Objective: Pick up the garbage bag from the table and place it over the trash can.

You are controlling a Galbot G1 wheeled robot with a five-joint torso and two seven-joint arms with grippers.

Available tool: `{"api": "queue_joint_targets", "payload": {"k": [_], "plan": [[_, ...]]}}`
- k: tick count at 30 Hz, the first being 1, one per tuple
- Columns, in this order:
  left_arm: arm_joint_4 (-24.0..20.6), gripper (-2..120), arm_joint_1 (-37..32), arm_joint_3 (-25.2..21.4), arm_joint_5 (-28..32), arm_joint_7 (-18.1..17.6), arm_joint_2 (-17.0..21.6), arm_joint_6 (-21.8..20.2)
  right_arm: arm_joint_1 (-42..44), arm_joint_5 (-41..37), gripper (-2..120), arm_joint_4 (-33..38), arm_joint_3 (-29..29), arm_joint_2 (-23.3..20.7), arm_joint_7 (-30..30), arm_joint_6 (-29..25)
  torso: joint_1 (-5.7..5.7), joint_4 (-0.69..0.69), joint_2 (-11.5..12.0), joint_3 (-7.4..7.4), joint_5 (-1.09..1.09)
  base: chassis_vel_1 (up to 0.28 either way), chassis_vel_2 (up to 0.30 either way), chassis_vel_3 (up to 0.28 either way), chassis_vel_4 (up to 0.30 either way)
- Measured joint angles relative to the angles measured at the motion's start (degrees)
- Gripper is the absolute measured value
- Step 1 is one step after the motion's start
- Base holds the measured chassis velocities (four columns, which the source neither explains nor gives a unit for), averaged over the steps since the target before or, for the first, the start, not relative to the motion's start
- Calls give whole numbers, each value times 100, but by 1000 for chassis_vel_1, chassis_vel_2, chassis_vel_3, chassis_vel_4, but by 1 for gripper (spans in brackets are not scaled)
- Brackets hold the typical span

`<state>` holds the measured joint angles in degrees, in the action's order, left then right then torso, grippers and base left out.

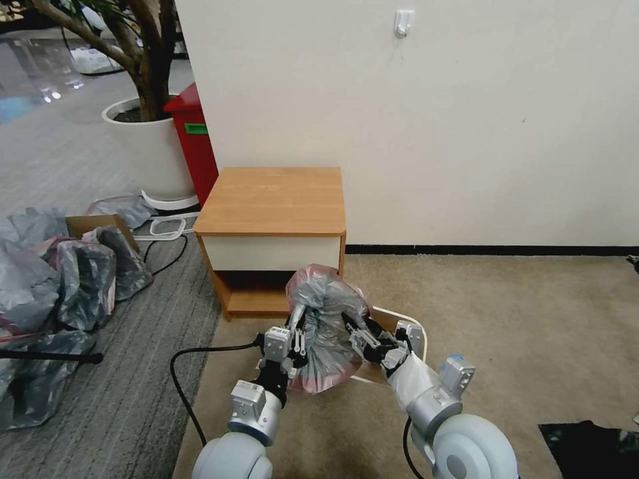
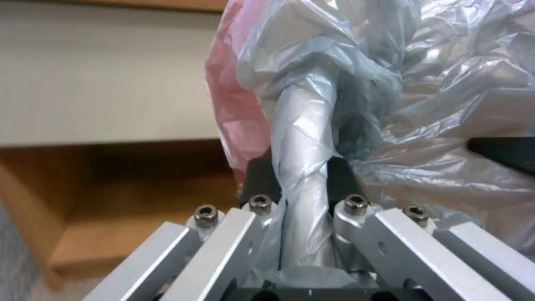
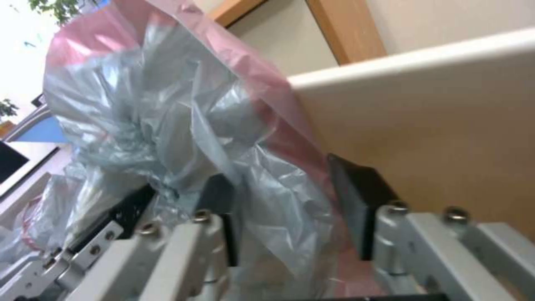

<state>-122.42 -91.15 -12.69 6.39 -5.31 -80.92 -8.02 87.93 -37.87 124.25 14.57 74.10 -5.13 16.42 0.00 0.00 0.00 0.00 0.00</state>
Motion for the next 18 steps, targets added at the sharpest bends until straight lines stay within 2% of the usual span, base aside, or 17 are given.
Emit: {"api": "queue_joint_targets", "payload": {"k": [5, 6, 10, 18], "plan": [[-13, 7, 7, 23, 311, -291, -33, -238, 41, 293, 19, -9, -6, 23, 66, -179, 0, 0, 0, 0, 0, 0, 0, 0, 0], [-13, 7, 7, 23, 311, -291, -33, -238, 41, 293, 19, -9, -6, 23, 66, -179, 0, 0, 0, 0, 0, 0, 0, 0, 0], [11, 7, 21, 51, 374, -407, -48, -347, 30, 378, 0, -9, 31, 23, 98, -279, 0, 0, 0, 0, 0, 0, 0, 0, 0], [86, 7, 71, 34, 391, -595, -55, -532, 81, 353, 0, 268, 127, -48, 86, -335, 0, 0, 0, 0, 0, 0, 0, 0, 0]]}}
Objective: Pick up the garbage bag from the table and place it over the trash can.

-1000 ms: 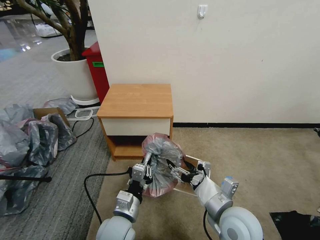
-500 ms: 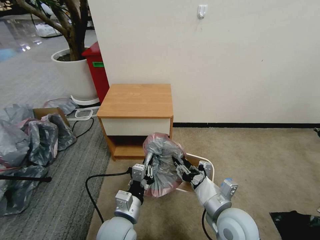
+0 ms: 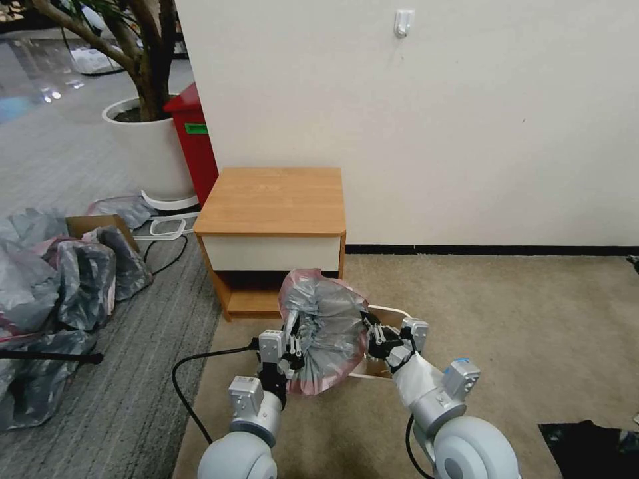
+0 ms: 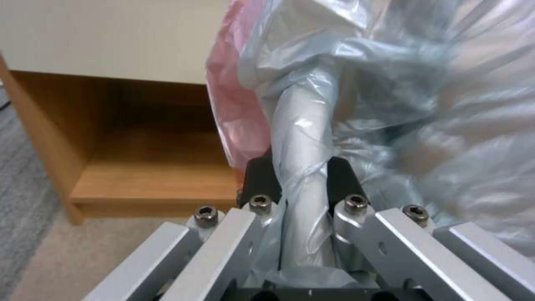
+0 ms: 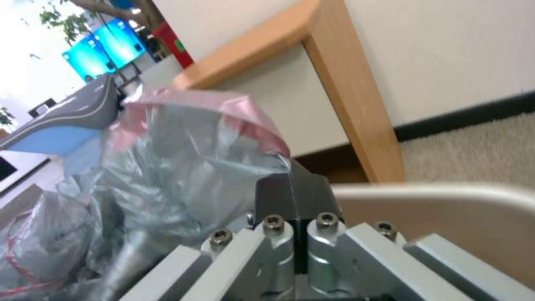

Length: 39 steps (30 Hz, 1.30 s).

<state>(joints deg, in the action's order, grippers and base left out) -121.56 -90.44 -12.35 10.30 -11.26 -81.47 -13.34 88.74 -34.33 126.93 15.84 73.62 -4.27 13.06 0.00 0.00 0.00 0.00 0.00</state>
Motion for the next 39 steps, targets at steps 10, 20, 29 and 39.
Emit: {"api": "queue_joint_targets", "payload": {"k": [10, 20, 29, 39], "plan": [[-25, 7, 9, 30, -11, -32, 25, -91, -698, -489, 0, 78, 189, -220, -307, 317, 0, 0, 0, 0, 1, 0, 0, 0, 0], [-103, 7, -38, 21, 61, 204, 38, 41, -1175, -829, 0, -146, 434, -581, -904, 989, 0, 0, 0, 0, 1, 0, 0, 0, 0], [-179, 7, -61, -233, 474, 291, 34, 71, -1142, -1287, 0, -35, 735, -820, -1563, 1496, 0, 0, 0, 0, 1, 0, 0, 0, 0], [-283, 7, -27, -615, 1190, 490, 8, 75, -949, -2544, 0, 216, 1318, -1155, -1790, 2289, 0, 0, 0, 0, 0, 0, 0, 0, 0]]}}
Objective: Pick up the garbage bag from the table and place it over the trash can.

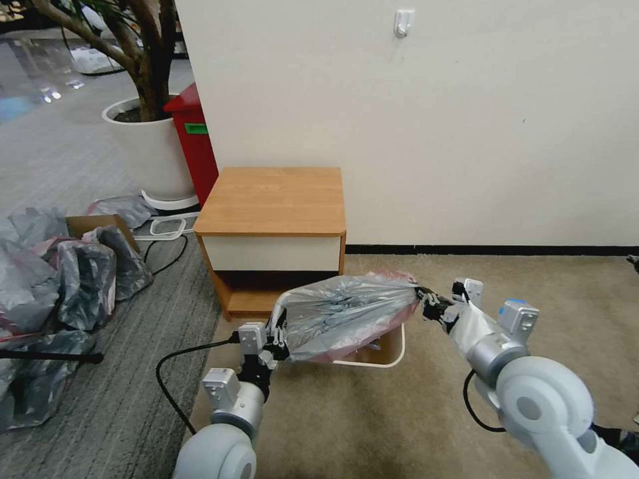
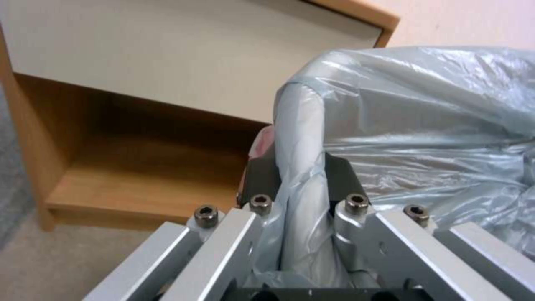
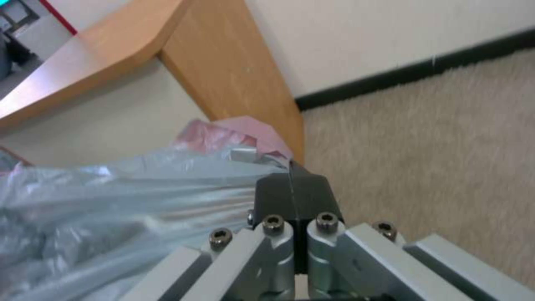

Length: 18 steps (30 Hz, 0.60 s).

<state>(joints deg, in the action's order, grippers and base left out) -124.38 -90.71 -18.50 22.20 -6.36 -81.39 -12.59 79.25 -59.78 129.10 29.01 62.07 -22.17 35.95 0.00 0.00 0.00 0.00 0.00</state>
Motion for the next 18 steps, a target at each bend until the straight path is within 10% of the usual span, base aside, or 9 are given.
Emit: {"api": "queue_joint_targets", "payload": {"k": [18], "plan": [[61, 7, 194, -317, 1456, -31, -48, -238, 630, -1336, 0, 307, 511, -11, -218, 466, 0, 0, 0, 0, 0, 0, 0, 0, 0]]}}
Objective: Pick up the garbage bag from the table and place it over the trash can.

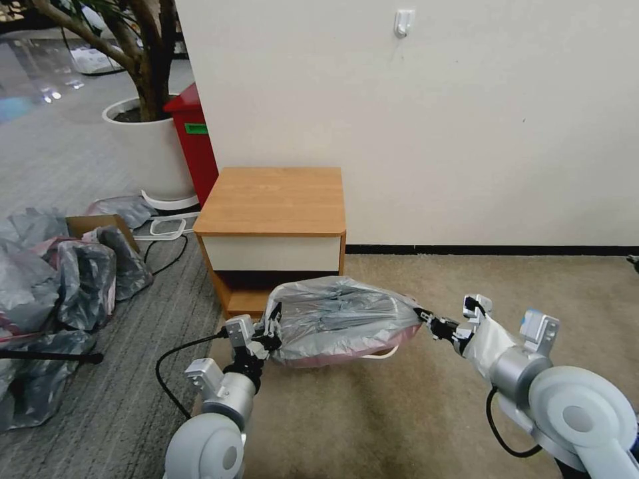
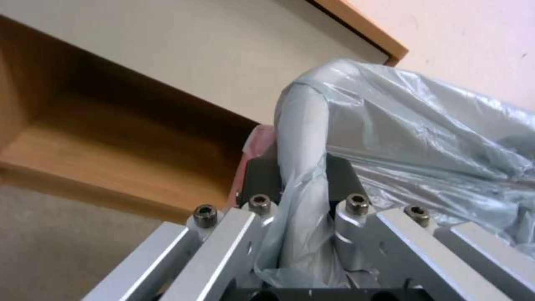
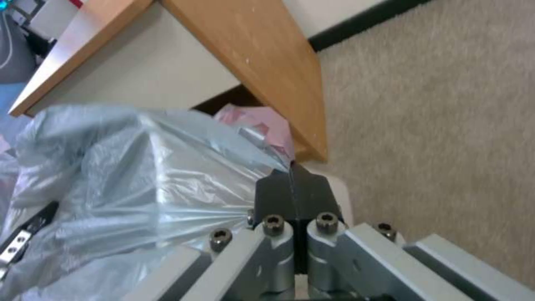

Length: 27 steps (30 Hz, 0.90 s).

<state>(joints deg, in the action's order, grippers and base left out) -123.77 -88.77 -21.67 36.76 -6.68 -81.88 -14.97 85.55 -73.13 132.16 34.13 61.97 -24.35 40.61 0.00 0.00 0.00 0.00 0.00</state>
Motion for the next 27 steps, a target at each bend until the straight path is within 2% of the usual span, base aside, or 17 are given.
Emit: {"api": "queue_joint_targets", "payload": {"k": [5, 14, 23, 26, 27], "plan": [[-35, 7, 44, -21, 530, -57, -9, -113, 176, -79, 0, 37, -59, 126, 4, -6, 0, 0, 0, 0, 0, 0, 0, 0, 0], [-58, 7, 127, -84, 950, -176, -7, -188, 347, -12, 0, 23, -119, 242, 48, -17, 0, 0, 0, 0, 0, 0, 0, 0, 0], [-24, 7, 232, -79, 1124, -339, -40, -185, 531, 524, 0, 213, -307, 391, 159, -157, 0, -1, 0, 0, -1, 0, 0, 0, 0], [-33, 7, 254, -69, 1251, -397, -61, -192, 602, 1272, 0, 111, -484, 485, 346, -556, 0, 0, 0, 0, 0, 0, 0, 0, 0], [-33, 7, 254, -69, 1251, -397, -61, -192, 602, 1272, 0, 111, -484, 485, 346, -556, 0, 0, 0, 0, 0, 0, 0, 0, 0]]}}
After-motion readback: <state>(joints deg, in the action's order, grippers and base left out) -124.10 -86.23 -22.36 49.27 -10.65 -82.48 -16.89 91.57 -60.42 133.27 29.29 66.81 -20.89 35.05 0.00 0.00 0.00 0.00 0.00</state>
